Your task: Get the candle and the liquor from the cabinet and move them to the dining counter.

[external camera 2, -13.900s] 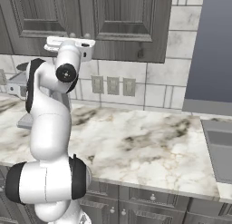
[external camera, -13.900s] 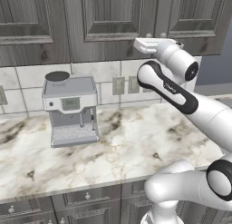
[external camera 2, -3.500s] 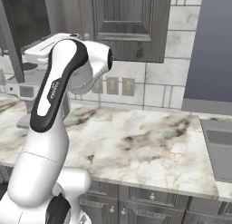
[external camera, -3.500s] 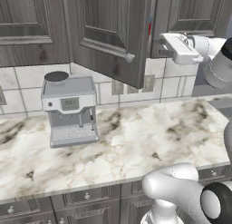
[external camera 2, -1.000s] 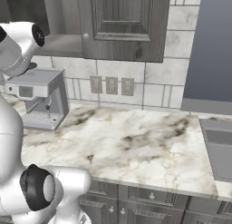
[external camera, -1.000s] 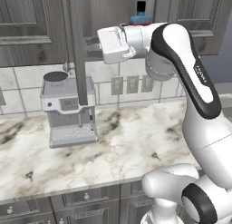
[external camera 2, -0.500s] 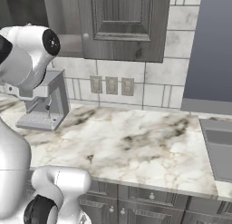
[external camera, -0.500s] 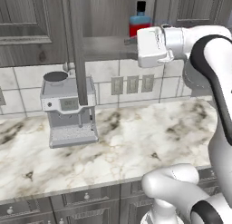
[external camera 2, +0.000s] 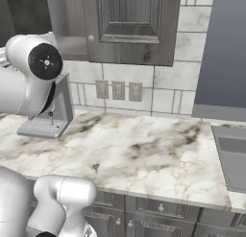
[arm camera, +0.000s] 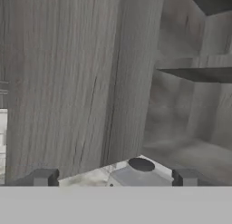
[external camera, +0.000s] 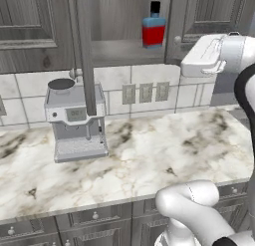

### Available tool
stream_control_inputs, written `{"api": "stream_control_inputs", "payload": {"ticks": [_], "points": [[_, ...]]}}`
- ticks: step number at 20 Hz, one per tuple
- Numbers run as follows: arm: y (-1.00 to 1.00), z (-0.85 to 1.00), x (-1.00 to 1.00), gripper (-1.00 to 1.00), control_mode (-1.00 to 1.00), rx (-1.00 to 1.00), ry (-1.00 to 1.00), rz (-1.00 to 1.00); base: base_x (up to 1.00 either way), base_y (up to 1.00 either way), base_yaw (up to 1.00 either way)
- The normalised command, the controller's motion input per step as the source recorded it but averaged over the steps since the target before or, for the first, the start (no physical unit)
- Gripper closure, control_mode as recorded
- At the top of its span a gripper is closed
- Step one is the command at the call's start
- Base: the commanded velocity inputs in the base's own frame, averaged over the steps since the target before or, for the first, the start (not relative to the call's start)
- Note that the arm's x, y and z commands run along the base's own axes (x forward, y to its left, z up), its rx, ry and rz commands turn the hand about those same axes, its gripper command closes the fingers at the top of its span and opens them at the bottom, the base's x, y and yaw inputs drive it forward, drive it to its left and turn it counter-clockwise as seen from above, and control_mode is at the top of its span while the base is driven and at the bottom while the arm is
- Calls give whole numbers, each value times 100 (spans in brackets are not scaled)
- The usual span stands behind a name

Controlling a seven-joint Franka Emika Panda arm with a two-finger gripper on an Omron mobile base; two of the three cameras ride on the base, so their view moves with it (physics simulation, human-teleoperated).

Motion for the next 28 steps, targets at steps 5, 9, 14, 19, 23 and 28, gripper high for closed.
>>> {"api": "stream_control_inputs", "payload": {"ticks": [5,9,14,19,23,28], "points": [[-60,0,-10,-100,-100,-1,0,-48,0,0,0],[-47,0,-3,-100,-100,0,0,-41,0,0,0],[-37,0,0,-100,-100,0,0,-31,0,0,0],[-25,0,0,-100,-100,0,-2,-24,0,0,0],[-10,0,0,-100,-100,0,-12,-5,0,0,0],[-1,0,0,-100,-100,0,-19,0,0,0,0]]}}
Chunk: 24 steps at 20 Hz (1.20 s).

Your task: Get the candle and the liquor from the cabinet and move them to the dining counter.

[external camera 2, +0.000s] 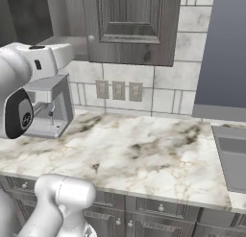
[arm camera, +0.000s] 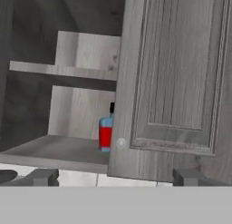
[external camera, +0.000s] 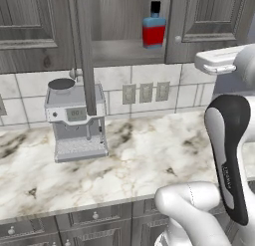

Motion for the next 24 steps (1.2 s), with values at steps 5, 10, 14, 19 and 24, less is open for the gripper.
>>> {"api": "stream_control_inputs", "payload": {"ticks": [5,10,14,19,24], "points": [[-10,0,0,-100,-100,0,-7,0,0,0,0],[-16,10,0,-100,-100,0,3,-4,0,0,0],[-12,10,3,-100,-100,0,10,-4,0,0,0],[-3,0,2,-100,-100,0,7,-1,0,0,0],[-2,-2,0,-100,-100,0,3,0,0,0,0]]}}
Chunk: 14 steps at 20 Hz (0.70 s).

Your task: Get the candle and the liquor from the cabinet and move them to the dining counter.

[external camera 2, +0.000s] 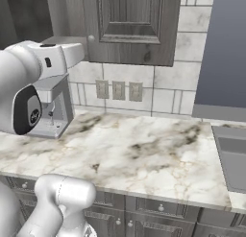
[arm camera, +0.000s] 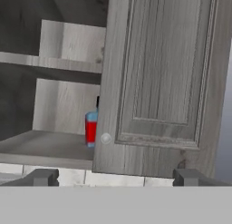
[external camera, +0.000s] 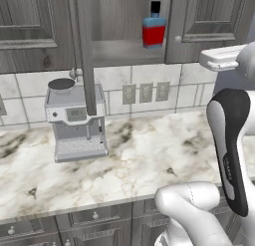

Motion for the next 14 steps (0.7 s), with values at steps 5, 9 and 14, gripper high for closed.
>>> {"api": "stream_control_inputs", "payload": {"ticks": [5,9,14], "points": [[0,-3,0,-100,-100,0,4,0,0,0,0],[0,0,10,-100,-100,0,8,0,0,0,0],[2,0,10,-100,-100,0,6,0,0,0,0]]}}
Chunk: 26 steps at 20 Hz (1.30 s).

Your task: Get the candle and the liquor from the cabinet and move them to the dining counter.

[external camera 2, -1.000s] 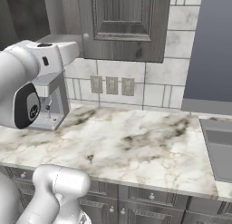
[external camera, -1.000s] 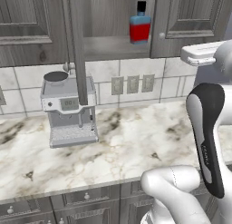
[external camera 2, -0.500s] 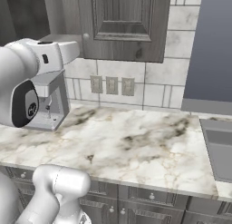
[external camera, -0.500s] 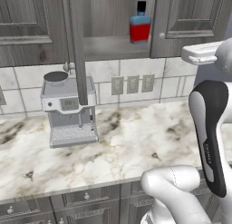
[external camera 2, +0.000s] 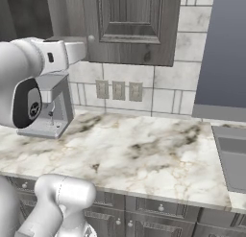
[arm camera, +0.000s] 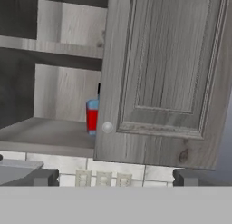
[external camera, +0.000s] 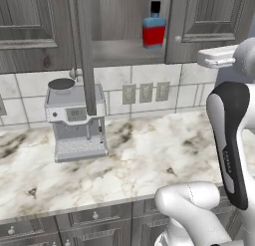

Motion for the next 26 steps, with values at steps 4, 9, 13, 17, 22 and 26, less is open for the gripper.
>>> {"api": "stream_control_inputs", "payload": {"ticks": [4,9,13,17,22,26], "points": [[3,-1,12,-100,-100,0,3,0,0,0,0],[2,-1,7,-100,-100,0,0,0,0,0,0],[3,0,10,-100,-100,0,0,0,0,0,0],[0,0,3,-100,-100,0,0,0,0,0,0],[0,0,8,-100,-100,0,0,0,0,0,0],[0,0,25,-100,-100,0,0,0,0,0,0]]}}
